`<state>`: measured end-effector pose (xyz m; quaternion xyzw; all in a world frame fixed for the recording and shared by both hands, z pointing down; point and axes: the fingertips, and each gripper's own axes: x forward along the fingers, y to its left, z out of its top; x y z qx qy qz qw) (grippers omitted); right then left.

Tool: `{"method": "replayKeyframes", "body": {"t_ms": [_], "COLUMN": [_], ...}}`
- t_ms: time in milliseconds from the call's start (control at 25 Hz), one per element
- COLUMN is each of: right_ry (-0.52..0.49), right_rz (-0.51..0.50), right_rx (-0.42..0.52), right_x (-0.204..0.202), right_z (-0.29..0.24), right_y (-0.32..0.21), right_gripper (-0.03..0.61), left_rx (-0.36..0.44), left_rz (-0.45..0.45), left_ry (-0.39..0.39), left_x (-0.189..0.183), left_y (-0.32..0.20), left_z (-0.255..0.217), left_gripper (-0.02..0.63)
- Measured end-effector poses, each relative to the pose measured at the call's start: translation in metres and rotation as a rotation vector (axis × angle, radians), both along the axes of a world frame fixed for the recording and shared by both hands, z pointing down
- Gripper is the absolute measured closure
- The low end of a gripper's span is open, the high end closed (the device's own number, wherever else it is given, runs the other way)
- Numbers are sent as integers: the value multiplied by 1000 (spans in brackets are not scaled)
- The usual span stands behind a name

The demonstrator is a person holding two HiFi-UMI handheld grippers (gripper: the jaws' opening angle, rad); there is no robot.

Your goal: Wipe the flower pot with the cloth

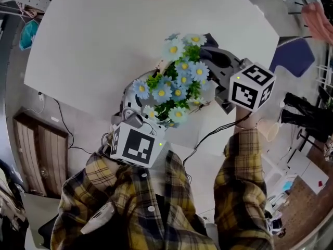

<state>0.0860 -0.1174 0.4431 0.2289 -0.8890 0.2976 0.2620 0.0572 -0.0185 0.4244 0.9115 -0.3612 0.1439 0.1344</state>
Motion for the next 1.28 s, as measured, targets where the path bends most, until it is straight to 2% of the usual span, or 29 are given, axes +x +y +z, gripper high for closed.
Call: {"method": "replayKeyframes", "body": {"t_ms": [280,560,760,960,1280], "right_ry": [-18,-69,-100,-119,-88], "right_rz": [-126,-296,-429,-516,-593], "right_rx": [-57,-142,-229,-285,-309], "right_x": [-11,-19,-35,-47,-68], "right_z": [-5,-7,-4,-8,-5], "right_y": [6,18,33,39,40], "right_gripper": [563,563,563,563,563], "left_rx": [-39,-37,-24,-11,-27], "left_rz": [370,763,996,1128,1209], "left_ry": [-66,-101,-111,-100,-52], "left_x": [-4,-11,-26,-29,-29], "left_y": [8,14,21,23,21], "left_z": [0,1,3,-1,-1], "left_gripper": [196,196,196,196,195]}}
